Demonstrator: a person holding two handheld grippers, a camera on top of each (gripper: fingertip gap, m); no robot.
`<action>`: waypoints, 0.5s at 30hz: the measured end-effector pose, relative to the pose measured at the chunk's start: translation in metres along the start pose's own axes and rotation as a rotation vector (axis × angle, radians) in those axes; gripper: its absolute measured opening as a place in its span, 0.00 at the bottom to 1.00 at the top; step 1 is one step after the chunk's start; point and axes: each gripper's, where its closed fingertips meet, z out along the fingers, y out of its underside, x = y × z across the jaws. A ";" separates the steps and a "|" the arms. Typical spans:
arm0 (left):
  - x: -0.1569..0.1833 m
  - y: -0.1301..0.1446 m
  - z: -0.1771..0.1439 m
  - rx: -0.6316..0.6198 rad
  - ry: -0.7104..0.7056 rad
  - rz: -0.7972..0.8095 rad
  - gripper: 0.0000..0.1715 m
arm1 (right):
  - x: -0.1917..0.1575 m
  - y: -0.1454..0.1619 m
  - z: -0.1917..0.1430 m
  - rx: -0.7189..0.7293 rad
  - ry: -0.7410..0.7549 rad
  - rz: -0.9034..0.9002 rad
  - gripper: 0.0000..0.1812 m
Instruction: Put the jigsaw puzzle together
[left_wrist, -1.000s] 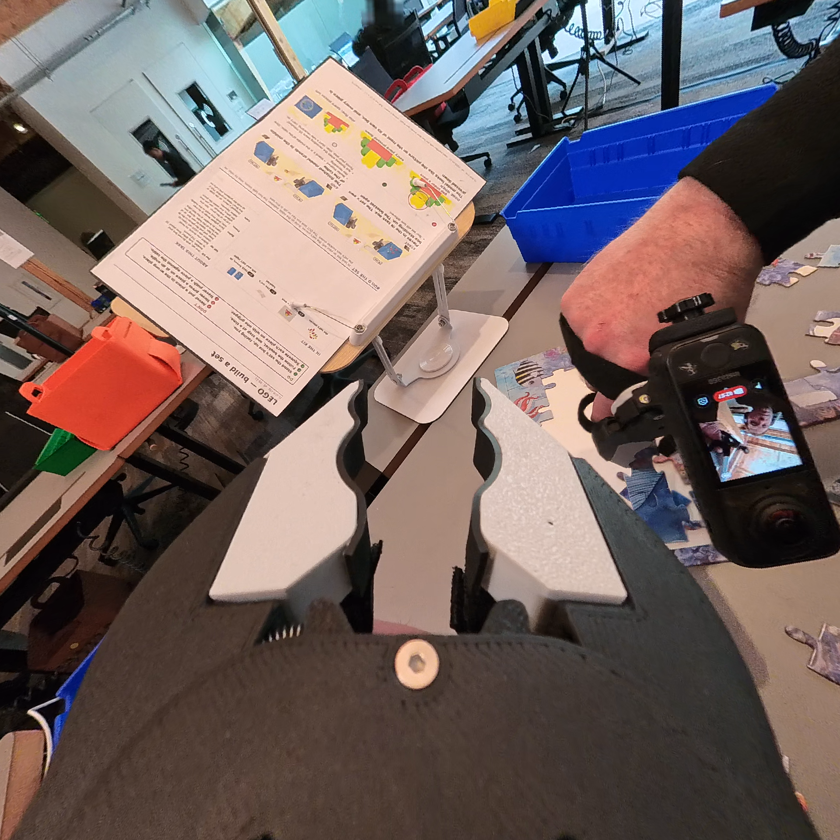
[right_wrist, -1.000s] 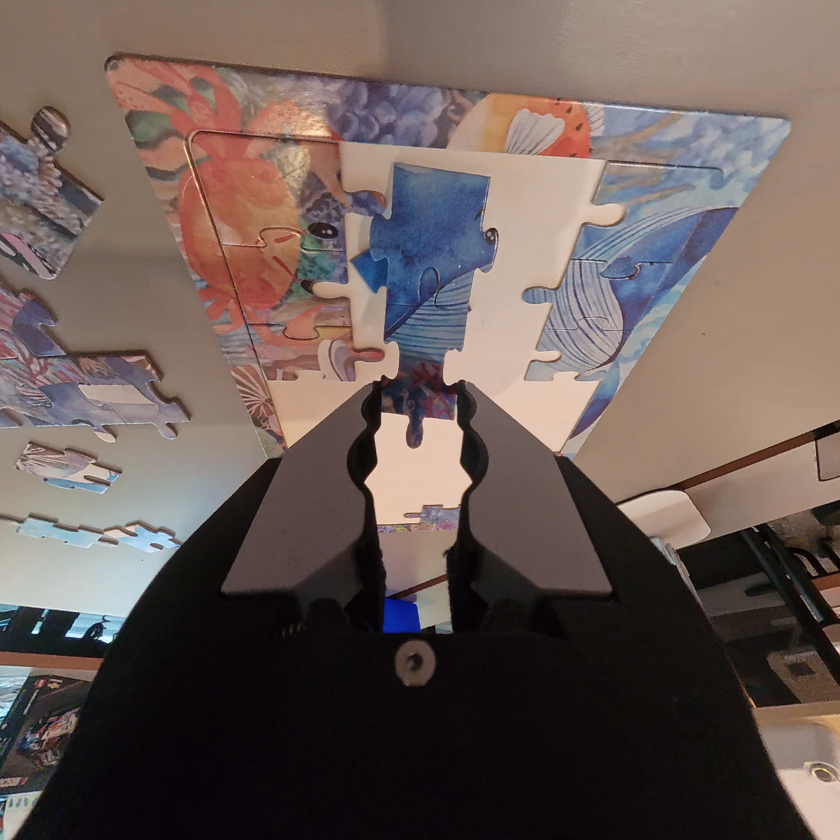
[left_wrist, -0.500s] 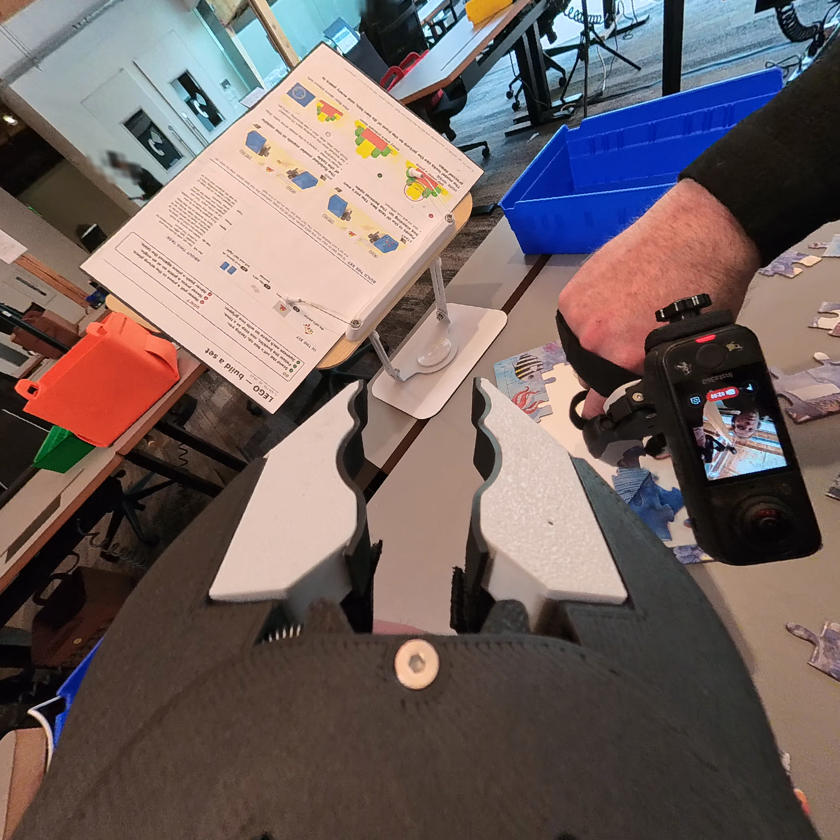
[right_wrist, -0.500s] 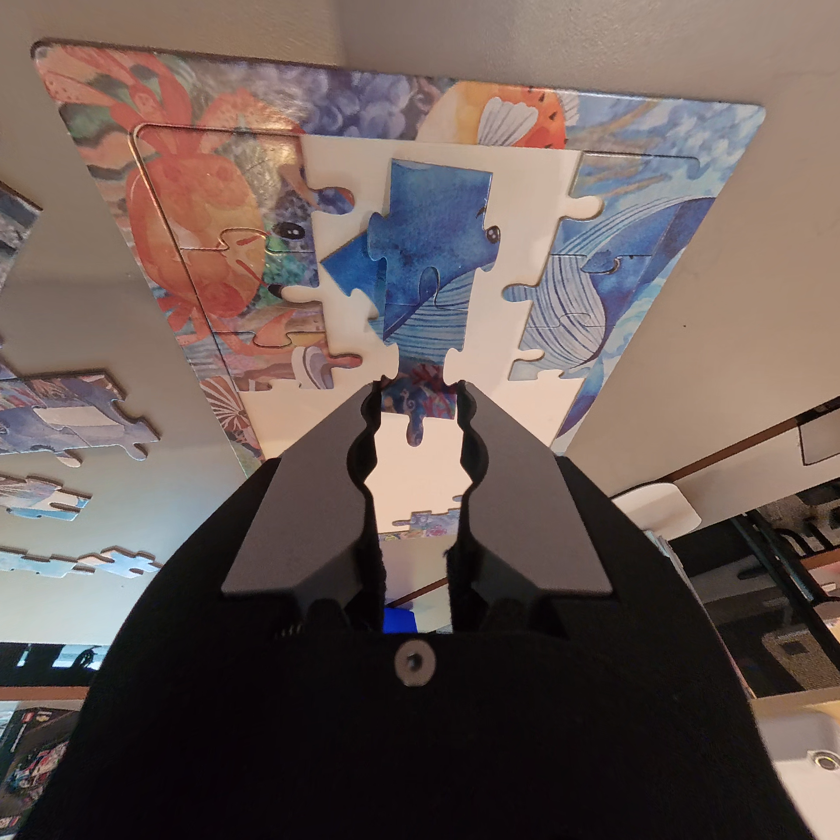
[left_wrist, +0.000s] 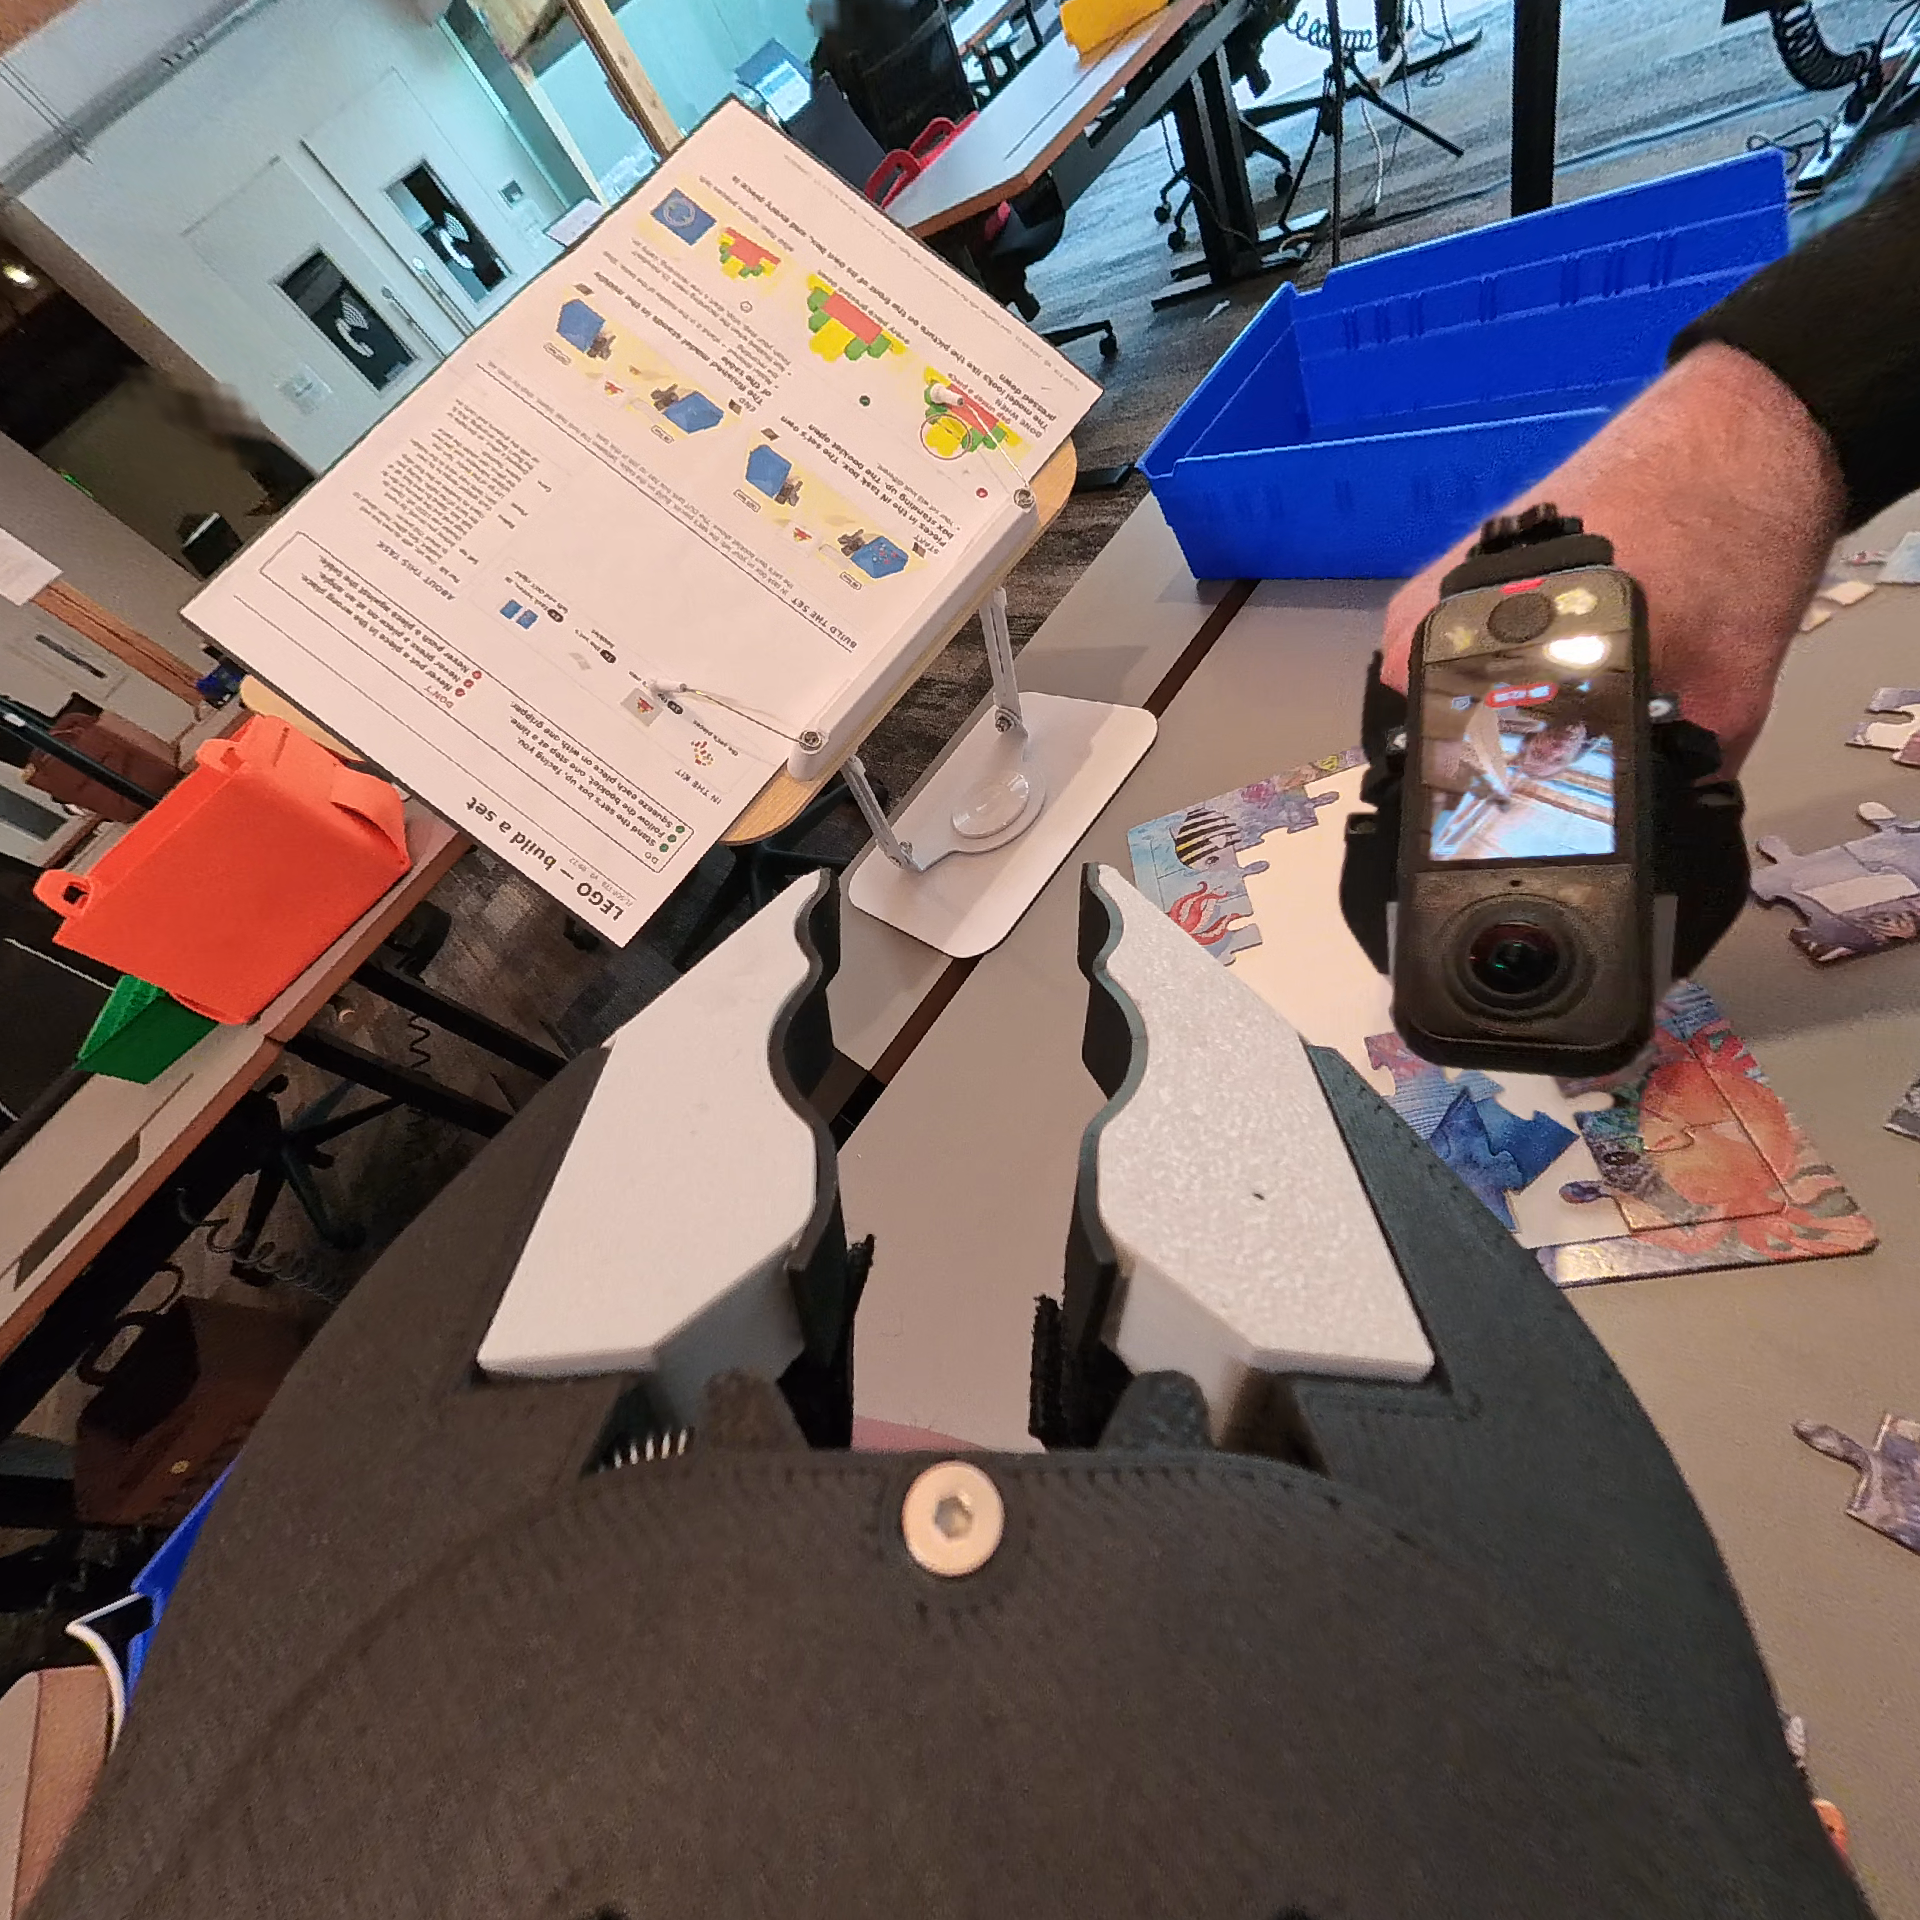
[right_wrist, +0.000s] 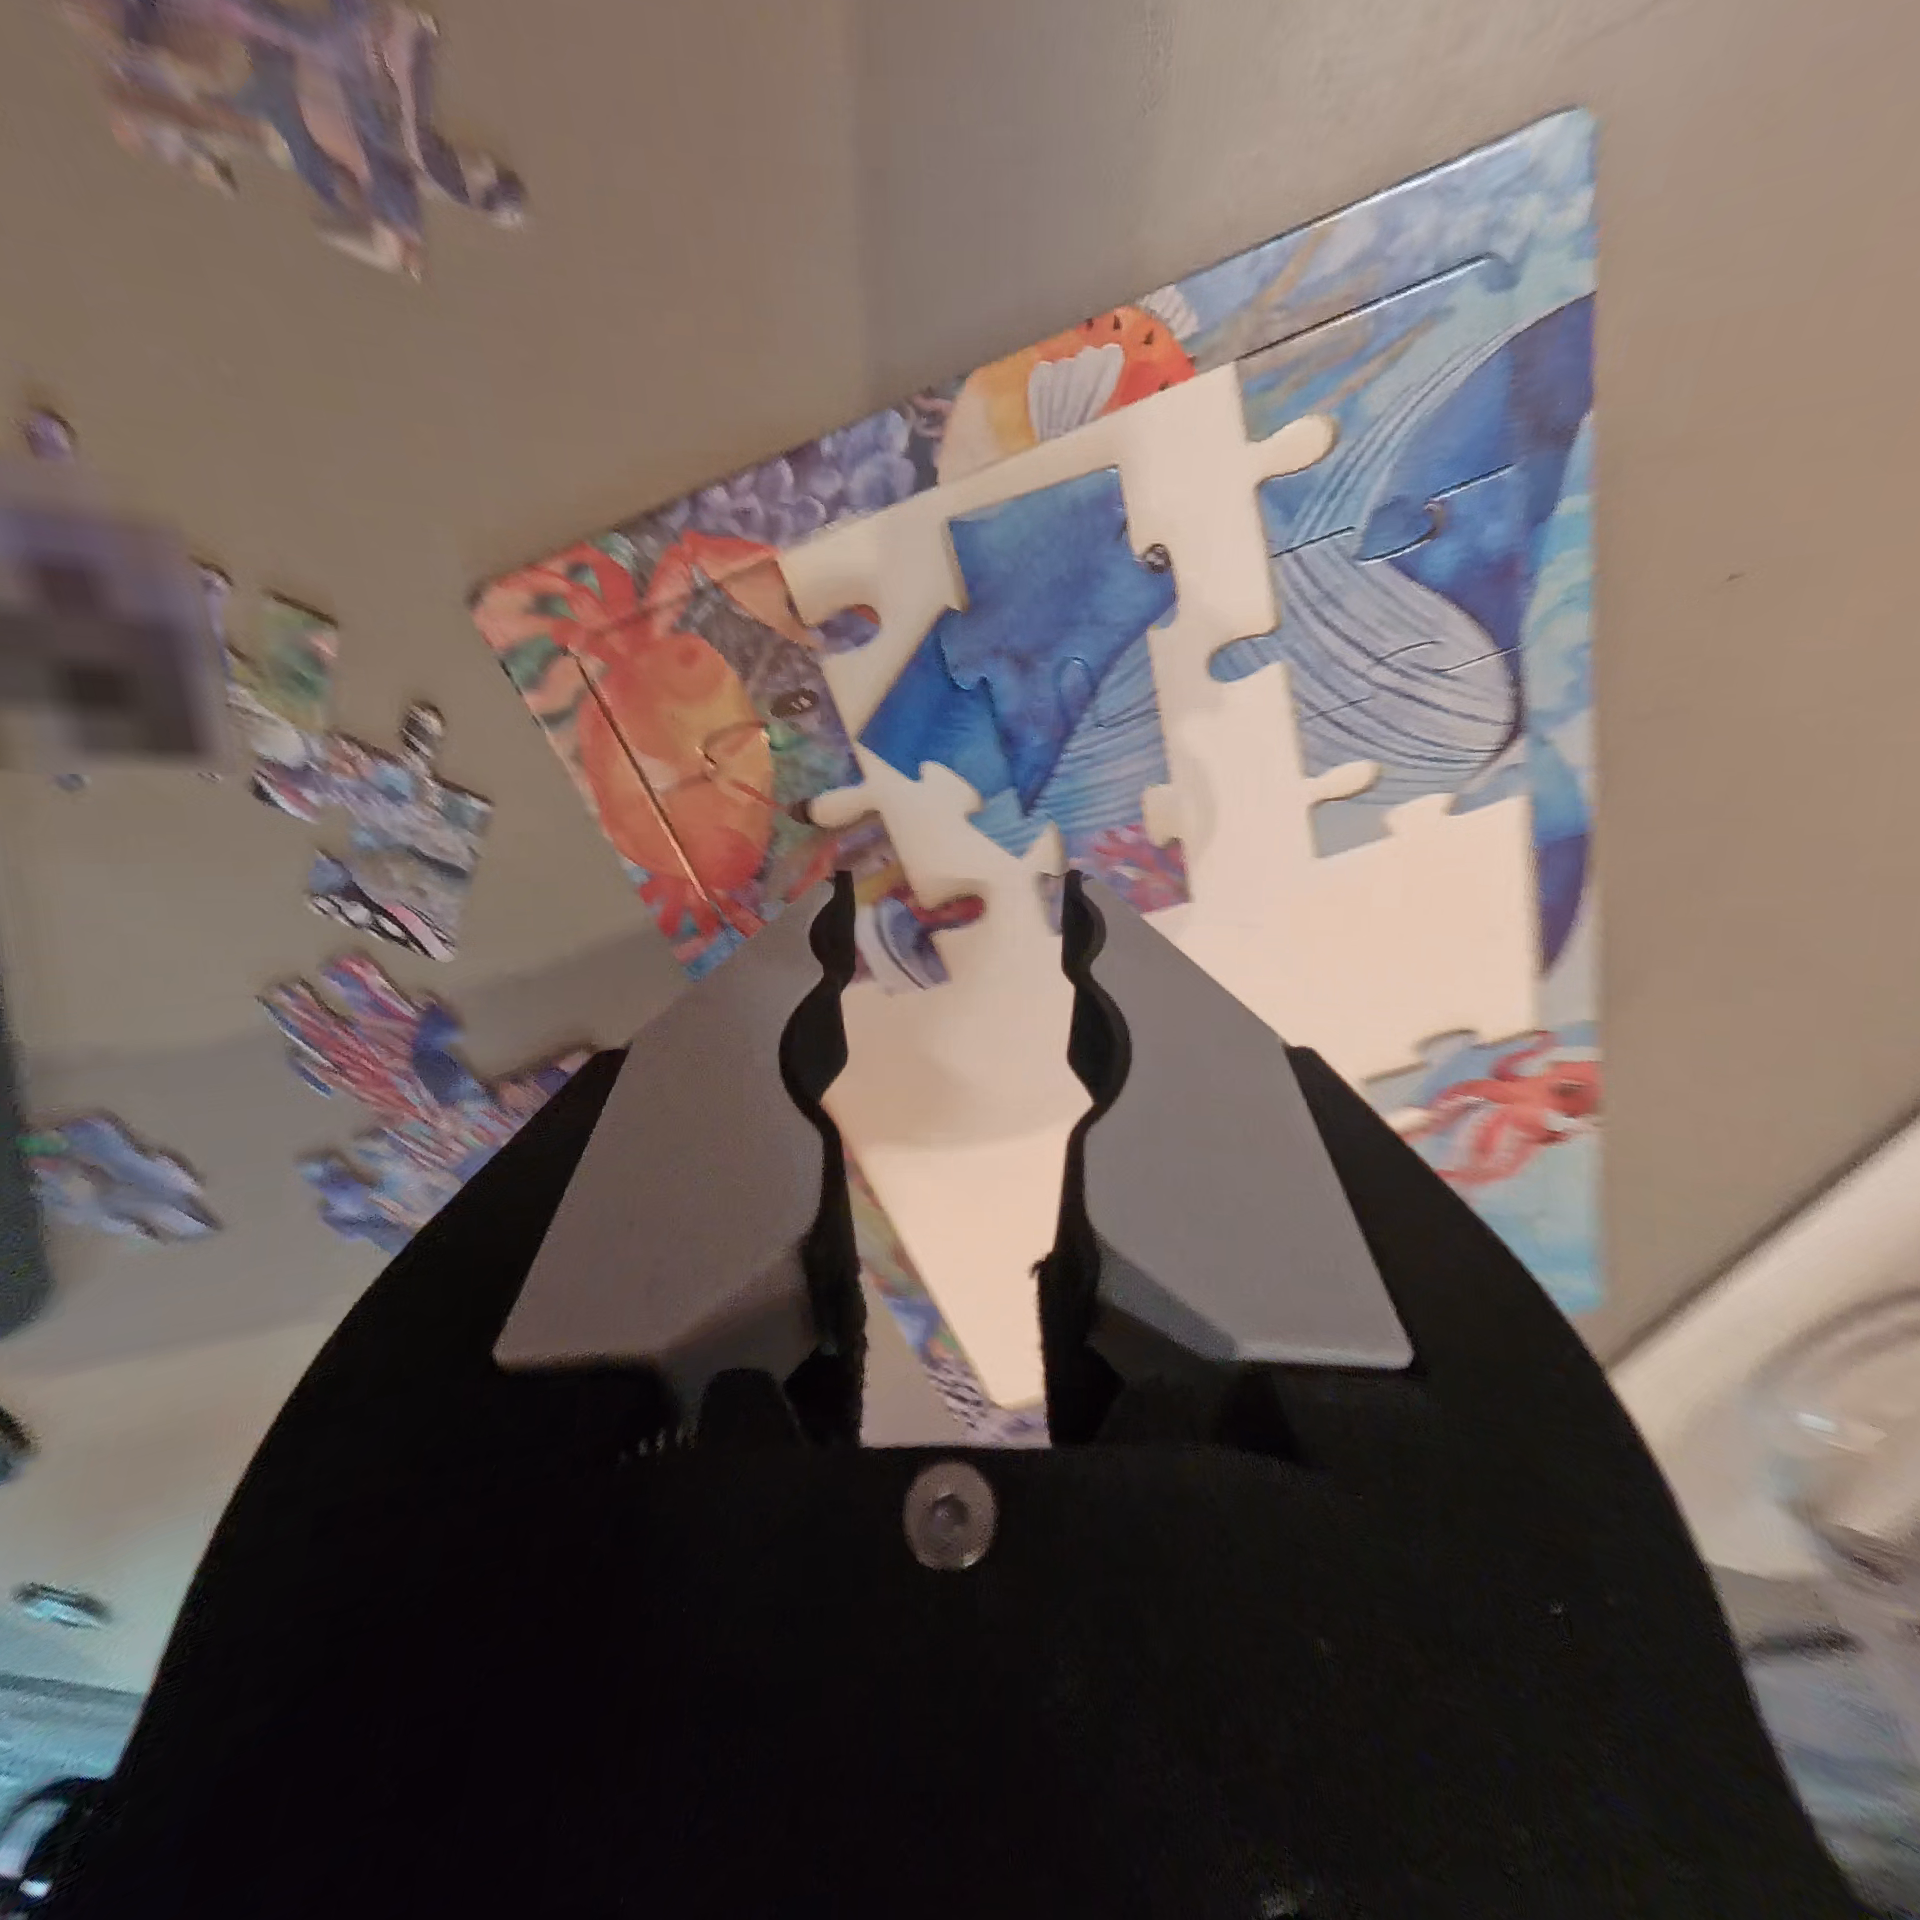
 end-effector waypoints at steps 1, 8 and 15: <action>0.000 -0.001 0.000 0.002 0.000 0.002 0.26 | -0.005 0.001 0.006 0.018 -0.031 0.055 0.20; 0.000 -0.002 -0.002 0.005 -0.001 0.002 0.26 | -0.007 0.000 0.032 0.163 -0.036 0.311 0.23; 0.001 -0.001 -0.001 -0.001 0.001 0.003 0.26 | 0.011 -0.003 0.033 0.272 0.013 0.473 0.32</action>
